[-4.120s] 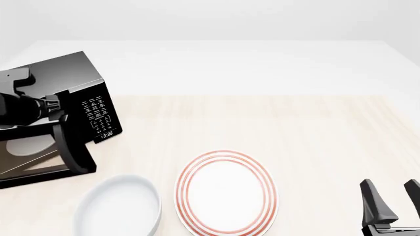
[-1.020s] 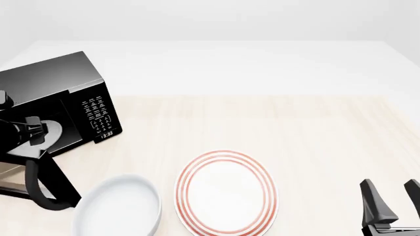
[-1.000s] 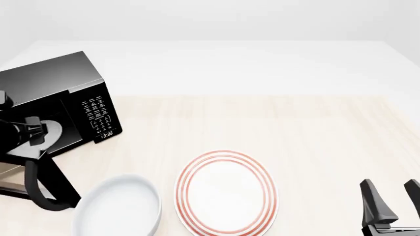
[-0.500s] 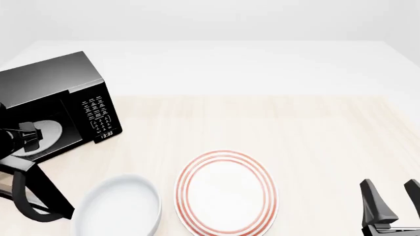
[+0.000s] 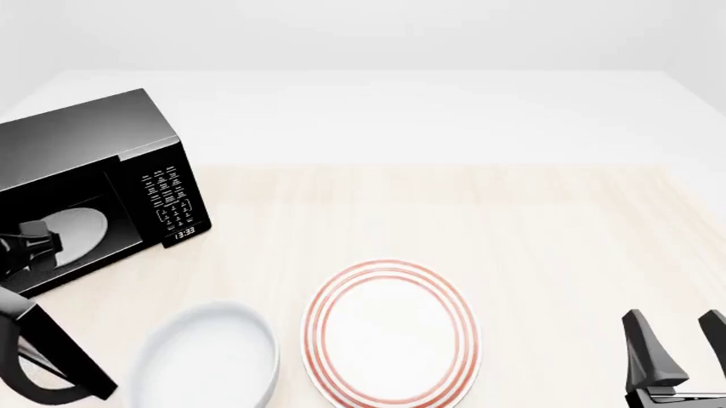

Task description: Open the microwave.

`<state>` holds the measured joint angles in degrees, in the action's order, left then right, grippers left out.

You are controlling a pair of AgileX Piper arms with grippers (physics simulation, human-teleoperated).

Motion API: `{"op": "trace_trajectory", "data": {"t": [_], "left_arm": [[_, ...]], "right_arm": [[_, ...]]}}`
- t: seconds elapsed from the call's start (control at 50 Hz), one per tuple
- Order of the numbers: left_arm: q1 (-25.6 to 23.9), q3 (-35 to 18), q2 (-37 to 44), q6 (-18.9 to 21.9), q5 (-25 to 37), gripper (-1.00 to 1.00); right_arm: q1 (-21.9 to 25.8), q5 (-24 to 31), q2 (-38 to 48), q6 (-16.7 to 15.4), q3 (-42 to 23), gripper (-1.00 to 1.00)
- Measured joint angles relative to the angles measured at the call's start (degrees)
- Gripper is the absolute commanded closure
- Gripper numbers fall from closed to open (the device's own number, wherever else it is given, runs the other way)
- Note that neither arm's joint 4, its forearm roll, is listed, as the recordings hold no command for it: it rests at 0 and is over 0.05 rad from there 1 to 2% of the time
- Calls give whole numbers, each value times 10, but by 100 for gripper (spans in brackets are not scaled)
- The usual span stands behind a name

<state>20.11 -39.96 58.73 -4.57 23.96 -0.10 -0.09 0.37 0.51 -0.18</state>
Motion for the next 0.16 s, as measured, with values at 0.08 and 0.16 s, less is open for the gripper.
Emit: {"op": "trace_trajectory", "data": {"t": [0.08,0.16], "left_arm": [[2,2,-2,-1,-1,-100],[3,3,-4,-1,-1,-100]], "right_arm": [[0,0,0,0,0,-100],[0,0,0,0,0,-100]]}}
